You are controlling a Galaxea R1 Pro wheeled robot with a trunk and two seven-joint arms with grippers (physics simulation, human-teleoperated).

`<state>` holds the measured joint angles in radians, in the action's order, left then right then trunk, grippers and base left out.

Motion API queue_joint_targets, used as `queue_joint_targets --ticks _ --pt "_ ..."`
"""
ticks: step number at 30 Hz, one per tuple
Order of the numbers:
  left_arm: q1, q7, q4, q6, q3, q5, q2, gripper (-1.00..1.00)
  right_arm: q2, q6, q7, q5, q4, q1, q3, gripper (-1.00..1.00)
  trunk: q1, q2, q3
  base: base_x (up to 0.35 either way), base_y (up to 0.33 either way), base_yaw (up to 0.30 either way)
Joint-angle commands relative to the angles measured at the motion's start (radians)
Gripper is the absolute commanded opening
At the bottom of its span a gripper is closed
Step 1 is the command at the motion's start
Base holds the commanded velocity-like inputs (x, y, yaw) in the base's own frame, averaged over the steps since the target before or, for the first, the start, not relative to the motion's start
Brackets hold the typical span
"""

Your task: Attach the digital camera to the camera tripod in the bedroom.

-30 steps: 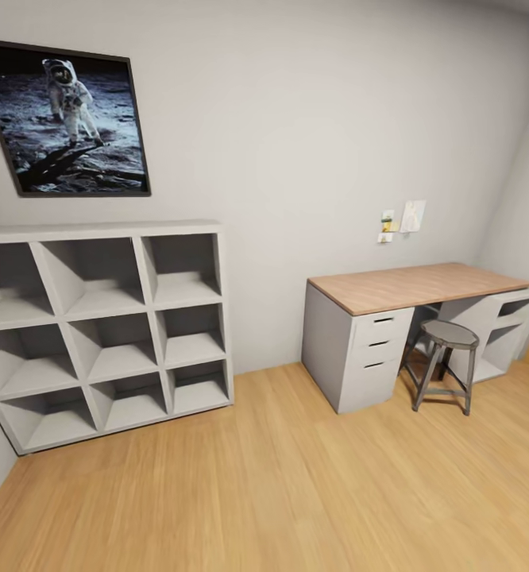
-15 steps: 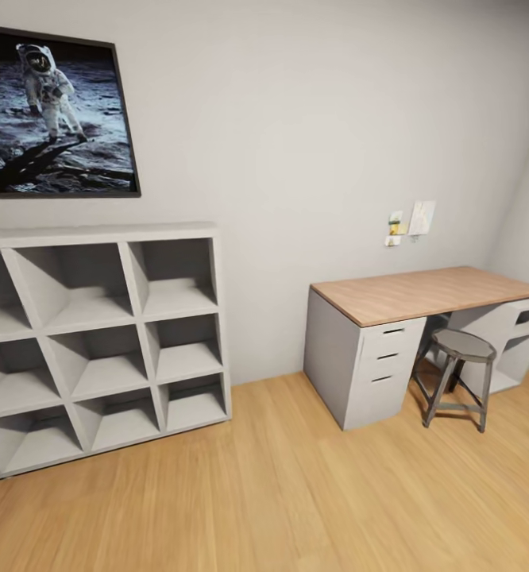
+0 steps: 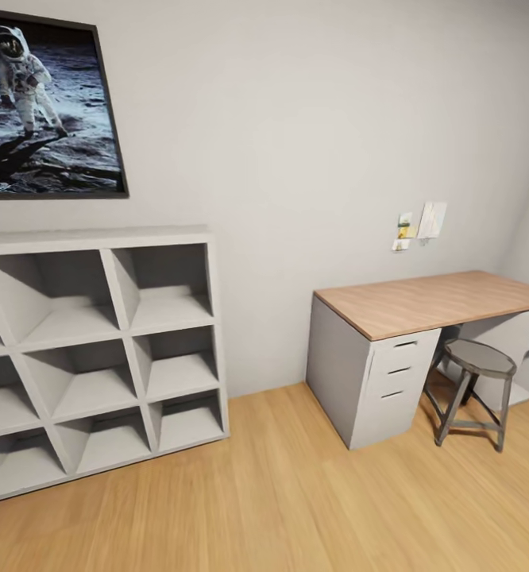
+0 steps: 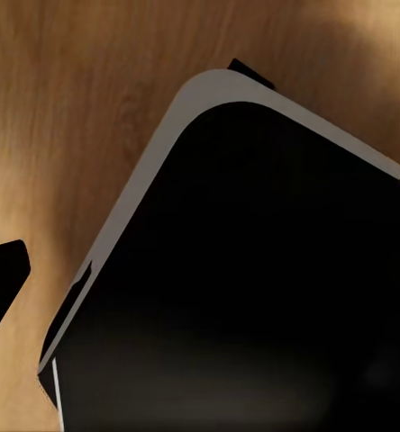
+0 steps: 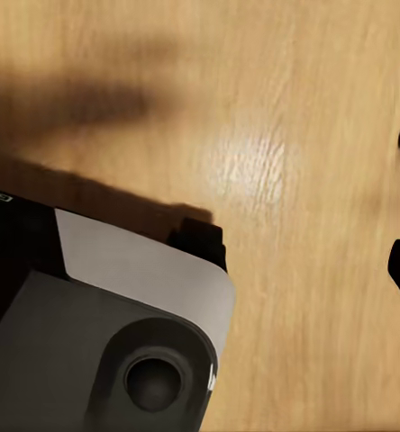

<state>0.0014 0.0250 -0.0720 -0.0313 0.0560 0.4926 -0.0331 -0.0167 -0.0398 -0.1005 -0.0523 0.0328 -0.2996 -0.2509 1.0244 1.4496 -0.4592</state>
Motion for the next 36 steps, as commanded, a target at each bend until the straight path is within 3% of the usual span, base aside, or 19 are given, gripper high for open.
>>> queue_joint_targets --ticks 1,16,36 --pt "0.000 0.002 -0.001 -0.001 0.005 -0.003 0.000 1.00 0.000 -0.001 -0.002 -0.005 0.001 -0.001 -0.001 1.00 0.001 0.000 -0.001 0.325 0.000 0.075" --pt "0.000 0.002 -0.002 -0.002 0.005 -0.004 0.002 1.00 0.000 0.014 0.004 -0.003 0.001 -0.001 -0.001 1.00 0.001 0.000 -0.001 0.299 0.000 0.236" --pt "0.000 0.002 -0.011 -0.002 0.008 -0.003 0.005 1.00 -0.001 0.015 0.004 -0.003 0.001 -0.001 -0.001 1.00 0.001 0.000 -0.001 0.020 0.000 0.267"
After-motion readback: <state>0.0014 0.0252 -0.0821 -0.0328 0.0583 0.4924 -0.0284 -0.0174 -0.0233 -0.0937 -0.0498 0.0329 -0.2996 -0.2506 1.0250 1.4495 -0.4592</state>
